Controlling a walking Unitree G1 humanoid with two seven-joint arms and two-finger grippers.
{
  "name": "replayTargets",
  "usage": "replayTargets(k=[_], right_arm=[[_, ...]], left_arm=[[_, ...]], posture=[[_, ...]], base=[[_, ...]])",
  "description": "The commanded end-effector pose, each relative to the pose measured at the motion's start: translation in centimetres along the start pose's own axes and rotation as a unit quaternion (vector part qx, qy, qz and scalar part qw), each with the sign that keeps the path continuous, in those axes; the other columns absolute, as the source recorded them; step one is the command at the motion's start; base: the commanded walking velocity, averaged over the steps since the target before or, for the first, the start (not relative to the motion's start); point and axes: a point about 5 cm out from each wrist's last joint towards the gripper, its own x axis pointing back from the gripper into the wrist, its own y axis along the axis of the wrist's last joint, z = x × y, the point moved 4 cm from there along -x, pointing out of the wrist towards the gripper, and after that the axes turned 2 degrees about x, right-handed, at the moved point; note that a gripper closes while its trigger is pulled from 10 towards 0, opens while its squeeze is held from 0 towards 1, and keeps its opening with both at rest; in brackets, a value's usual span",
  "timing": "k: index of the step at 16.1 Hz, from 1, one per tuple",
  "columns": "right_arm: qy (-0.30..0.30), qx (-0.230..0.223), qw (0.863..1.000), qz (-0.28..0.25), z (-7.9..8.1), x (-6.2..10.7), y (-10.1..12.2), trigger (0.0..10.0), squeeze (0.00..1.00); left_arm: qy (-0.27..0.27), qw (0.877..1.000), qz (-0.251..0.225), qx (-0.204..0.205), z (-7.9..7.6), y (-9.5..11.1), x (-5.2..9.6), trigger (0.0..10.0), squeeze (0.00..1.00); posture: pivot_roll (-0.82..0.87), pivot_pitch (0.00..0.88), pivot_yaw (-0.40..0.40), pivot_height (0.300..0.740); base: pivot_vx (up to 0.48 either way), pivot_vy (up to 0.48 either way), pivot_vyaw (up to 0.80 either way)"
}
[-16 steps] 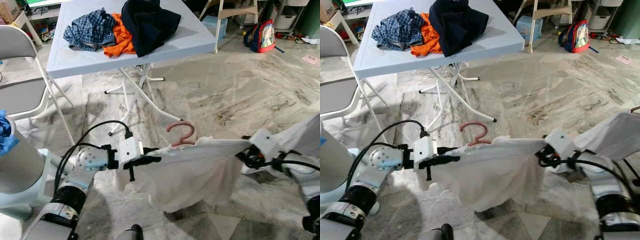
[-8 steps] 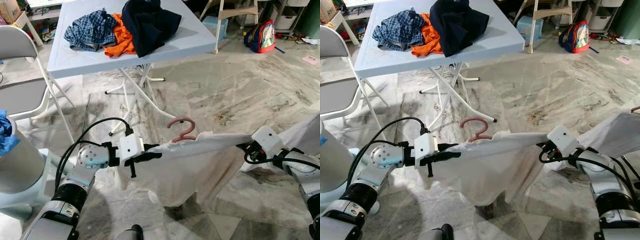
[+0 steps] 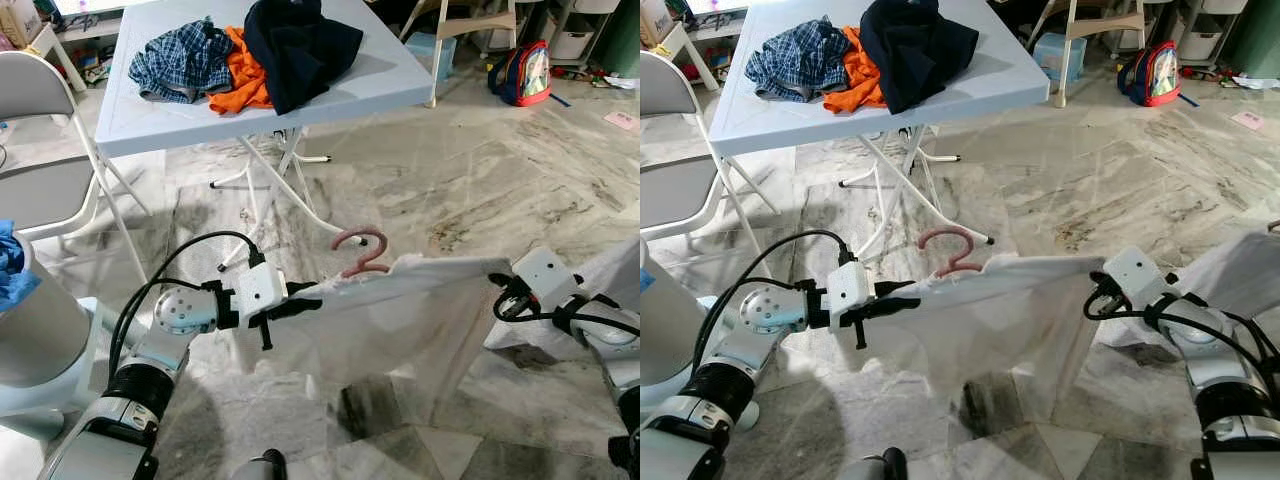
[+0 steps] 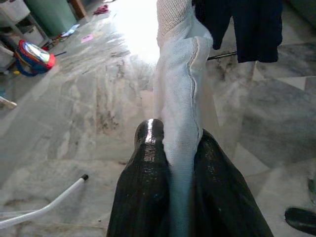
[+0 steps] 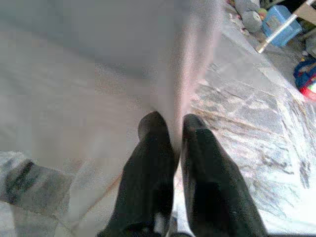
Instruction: Hang hanger
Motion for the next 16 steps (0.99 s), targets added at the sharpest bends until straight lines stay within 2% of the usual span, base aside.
replayTargets(k=[1, 5, 8, 10, 11, 12, 13, 16], right_arm=[[-0.021, 0.004, 1.000, 0.016, -1.2, 0.4, -0.5, 0.0, 0.00], [-0.084, -0.001, 0.995, 0.047, -3.0, 0.8, -1.1, 0.0, 0.00], [-0.120, -0.003, 0.992, 0.040, -3.7, 0.9, -0.9, 0.0, 0.00], [-0.159, -0.013, 0.987, 0.020, -5.0, 1.1, 0.1, 0.0, 0.00], [-0.177, -0.015, 0.984, 0.010, -5.7, 1.3, 0.4, 0.0, 0.00], [-0.207, -0.024, 0.978, 0.003, -6.8, 2.1, 0.4, 0.0, 0.00], [-0.219, -0.029, 0.975, 0.009, -7.1, 2.7, -0.2, 0.0, 0.00], [-0.229, -0.031, 0.973, 0.030, -6.6, 3.5, -1.9, 0.0, 0.00]], left_arm=[[0.012, 1.000, 0.007, -0.013, 0.7, 0.0, 0.6, 0.0, 0.00], [0.027, 0.999, 0.016, -0.012, 1.1, -0.4, 1.0, 0.0, 0.00], [0.032, 0.999, 0.026, -0.011, 0.9, -0.9, 1.1, 0.0, 0.00], [0.054, 0.997, 0.053, -0.013, 1.2, -1.7, 1.1, 0.0, 0.00], [0.069, 0.995, 0.066, -0.011, 1.4, -2.1, 1.2, 0.0, 0.00], [0.111, 0.991, 0.068, -0.005, 2.2, -2.3, 1.3, 0.0, 0.00], [0.141, 0.988, 0.064, -0.003, 2.9, -2.1, 1.5, 0.0, 0.00], [0.183, 0.980, 0.074, -0.015, 4.0, -2.1, 1.9, 0.0, 0.00]], posture=[[0.02, 0.141, 0.055, 0.740], [0.02, 0.141, 0.050, 0.740], [0.02, 0.141, 0.049, 0.740], [0.02, 0.144, 0.049, 0.740], [0.02, 0.147, 0.048, 0.740], [0.01, 0.150, 0.047, 0.740], [0.01, 0.150, 0.047, 0.740], [0.00, 0.154, 0.046, 0.740]], base=[[0.000, 0.000, 0.00], [0.000, 0.000, 0.00], [0.000, 0.000, 0.00], [0.000, 0.000, 0.00], [0.000, 0.000, 0.00], [0.000, 0.000, 0.00], [0.000, 0.000, 0.00], [0.000, 0.000, 0.00]])
